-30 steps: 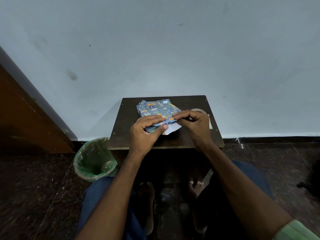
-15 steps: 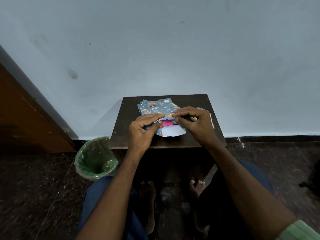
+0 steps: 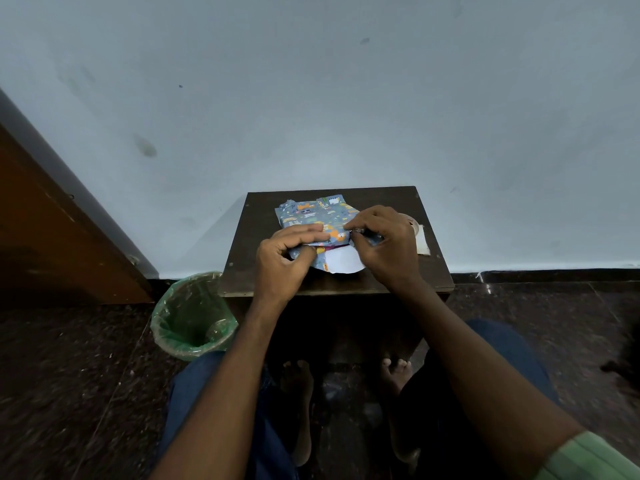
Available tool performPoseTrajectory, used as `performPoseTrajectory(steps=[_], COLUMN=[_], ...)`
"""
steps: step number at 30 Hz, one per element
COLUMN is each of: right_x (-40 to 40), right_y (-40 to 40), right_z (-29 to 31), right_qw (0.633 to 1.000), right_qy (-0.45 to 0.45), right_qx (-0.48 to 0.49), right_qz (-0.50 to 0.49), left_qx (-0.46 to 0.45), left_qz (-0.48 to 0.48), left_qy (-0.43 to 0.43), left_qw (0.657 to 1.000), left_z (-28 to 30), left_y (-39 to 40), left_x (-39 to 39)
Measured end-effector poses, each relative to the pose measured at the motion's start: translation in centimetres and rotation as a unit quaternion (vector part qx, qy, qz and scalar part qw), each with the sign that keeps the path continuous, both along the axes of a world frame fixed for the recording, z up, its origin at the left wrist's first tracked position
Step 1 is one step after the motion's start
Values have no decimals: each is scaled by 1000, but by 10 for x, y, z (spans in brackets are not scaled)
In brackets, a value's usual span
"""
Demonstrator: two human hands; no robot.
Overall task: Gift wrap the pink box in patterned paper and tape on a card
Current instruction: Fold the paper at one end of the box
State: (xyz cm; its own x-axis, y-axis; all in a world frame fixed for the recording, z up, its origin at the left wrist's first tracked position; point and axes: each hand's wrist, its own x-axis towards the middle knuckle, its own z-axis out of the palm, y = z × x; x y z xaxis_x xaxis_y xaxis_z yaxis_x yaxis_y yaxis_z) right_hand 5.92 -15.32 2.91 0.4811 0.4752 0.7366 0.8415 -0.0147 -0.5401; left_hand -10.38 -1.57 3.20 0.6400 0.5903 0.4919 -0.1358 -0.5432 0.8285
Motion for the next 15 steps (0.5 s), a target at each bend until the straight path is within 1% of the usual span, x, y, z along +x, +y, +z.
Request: performPoseTrajectory(steps=[4, 9, 13, 15], right_x=[-2, -3, -5, -6], right_y=[4, 5, 6, 4], right_z=[-1, -3, -1, 0], right_qw=[1000, 999, 1000, 999], right_qy=[5, 12, 16, 32], right_qx=[19, 26, 25, 10], right_qz=[-12, -13, 6, 21], left_qx=[-8, 12, -6, 7], left_qz=[-5, 33, 48, 58], left_qy=[2, -9, -3, -1], left_qw=[1000, 999, 999, 998], left_z=[-2, -6, -7, -7], left_y=[0, -1, 1, 1], left_x=[-2, 3, 5, 5])
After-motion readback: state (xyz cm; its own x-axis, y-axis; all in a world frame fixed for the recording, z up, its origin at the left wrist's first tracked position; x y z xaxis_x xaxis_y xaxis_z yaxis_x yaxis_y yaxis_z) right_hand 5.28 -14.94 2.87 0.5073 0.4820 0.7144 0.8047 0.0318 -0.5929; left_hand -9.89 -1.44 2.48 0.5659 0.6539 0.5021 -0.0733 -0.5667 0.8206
